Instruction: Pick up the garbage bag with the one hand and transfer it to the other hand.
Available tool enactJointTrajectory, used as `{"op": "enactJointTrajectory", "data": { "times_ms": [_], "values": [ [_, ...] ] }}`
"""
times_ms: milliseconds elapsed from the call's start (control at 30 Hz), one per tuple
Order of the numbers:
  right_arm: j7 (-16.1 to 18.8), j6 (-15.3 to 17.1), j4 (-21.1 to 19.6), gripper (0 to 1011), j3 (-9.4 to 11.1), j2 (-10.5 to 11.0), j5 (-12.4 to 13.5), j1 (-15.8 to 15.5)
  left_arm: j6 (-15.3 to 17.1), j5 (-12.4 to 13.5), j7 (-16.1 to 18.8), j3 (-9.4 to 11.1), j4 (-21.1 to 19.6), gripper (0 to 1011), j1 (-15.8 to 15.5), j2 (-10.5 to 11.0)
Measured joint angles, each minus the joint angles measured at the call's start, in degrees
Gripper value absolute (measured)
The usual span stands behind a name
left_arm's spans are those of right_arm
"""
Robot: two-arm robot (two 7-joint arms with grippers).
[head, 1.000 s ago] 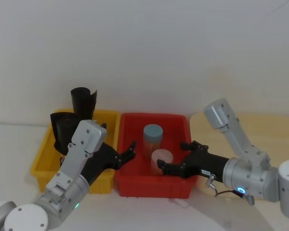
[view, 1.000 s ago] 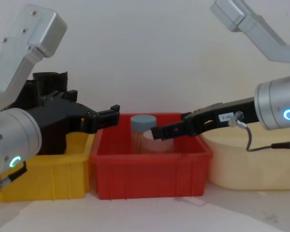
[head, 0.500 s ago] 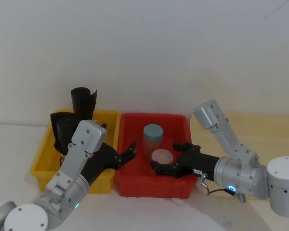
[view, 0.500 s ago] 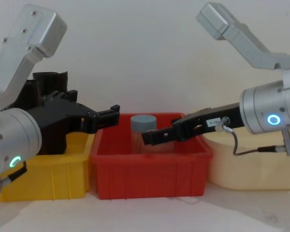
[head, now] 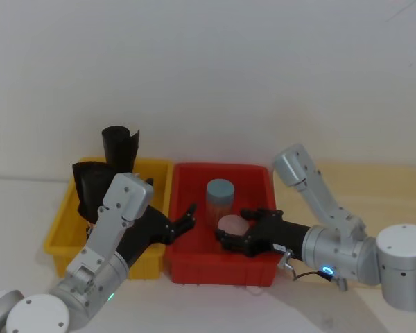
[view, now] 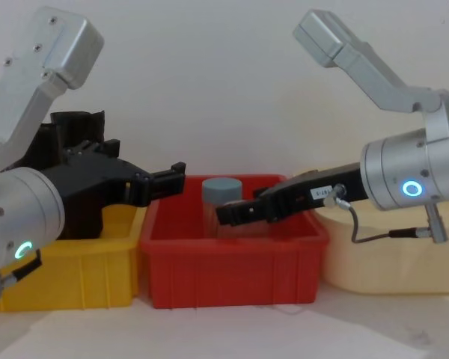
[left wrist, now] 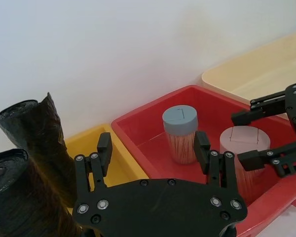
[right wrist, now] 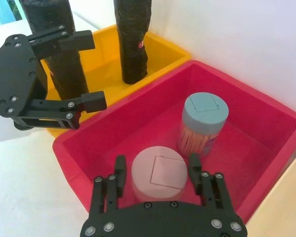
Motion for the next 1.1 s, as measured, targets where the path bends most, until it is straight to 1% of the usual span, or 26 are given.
{"op": "enactJointTrajectory", "data": {
  "times_ms": [133,167,200,700,967,1100],
  "values": [
    [0.03,-0.17,0.29,695,-0.14,-0.09,0.00,0.15,0.00,0.00,0.00,0.00,0.00,1001,0.00,0.00],
    [0.03,-0.18,0.32,653,-0.16,-0.11,0.00,0.18,0.00,0.00,0.00,0.00,0.00,1001,0.00,0.00],
    [0.04,-0.20,0.35,645,-0.18,-0.12,0.00,0.21,0.00,0.00,0.00,0.00,0.00,1001,0.00,0.00],
    [-0.03,-0.64,0.48,645,-0.27,-0.13,0.06,0.36,0.00,0.00,0.00,0.00,0.00,1001,0.00,0.00],
    [-1.58,-1.82,-1.40,645,1.26,0.50,-0.02,0.06,0.00,0.00,0.00,0.00,0.00,1001,0.00,0.00],
    [-2.86,-2.62,-3.19,645,2.70,1.19,-0.22,-0.15,0.00,0.00,0.00,0.00,0.00,1001,0.00,0.00]
  ]
}}
